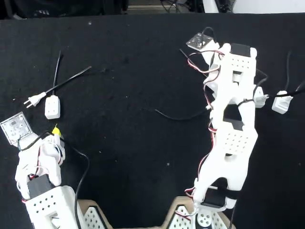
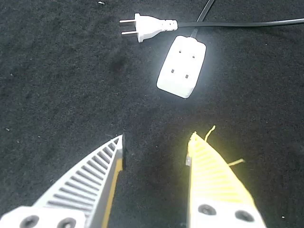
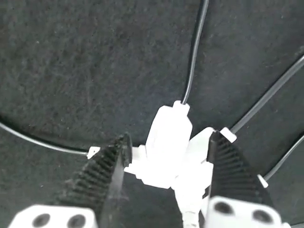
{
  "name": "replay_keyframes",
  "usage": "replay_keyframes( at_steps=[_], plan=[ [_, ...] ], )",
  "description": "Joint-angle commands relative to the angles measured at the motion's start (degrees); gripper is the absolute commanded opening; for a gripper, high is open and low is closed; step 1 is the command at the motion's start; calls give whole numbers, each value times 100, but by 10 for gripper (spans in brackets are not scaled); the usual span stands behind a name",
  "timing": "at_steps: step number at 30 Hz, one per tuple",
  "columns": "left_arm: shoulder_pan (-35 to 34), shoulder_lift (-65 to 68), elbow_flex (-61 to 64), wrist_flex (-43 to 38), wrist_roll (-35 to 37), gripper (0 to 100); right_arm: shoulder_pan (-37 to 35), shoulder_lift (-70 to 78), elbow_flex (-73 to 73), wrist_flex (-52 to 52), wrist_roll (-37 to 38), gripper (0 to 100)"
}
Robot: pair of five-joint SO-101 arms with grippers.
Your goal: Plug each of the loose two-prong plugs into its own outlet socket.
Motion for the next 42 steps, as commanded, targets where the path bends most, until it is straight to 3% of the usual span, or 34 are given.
replay_keyframes(
  at_steps=[1,9,13,15,23,27,30,34,40,42],
  plan=[
    [4,-44,-356,-97,70,220,281,66,-75,-141,141,221],
    [4,-44,-356,-97,70,220,396,549,-400,-123,132,220],
    [4,-44,-356,-97,70,220,343,593,-549,-105,-26,105],
    [4,-44,-356,-97,70,220,202,593,-681,-79,-413,11],
    [4,-44,-356,-97,70,220,-598,620,-787,782,-2171,10],
    [4,-44,-356,-97,70,220,-633,629,-743,976,-3622,10],
    [4,-44,-356,-97,70,220,-677,637,-585,1284,-4158,10],
    [4,-44,-356,-97,70,220,-853,611,-470,1389,-3921,20],
    [4,-44,-356,-97,70,220,-1037,585,-479,1433,-3367,220],
    [4,-44,-356,-97,70,220,-1055,558,-549,1565,-3341,215]
  ],
)
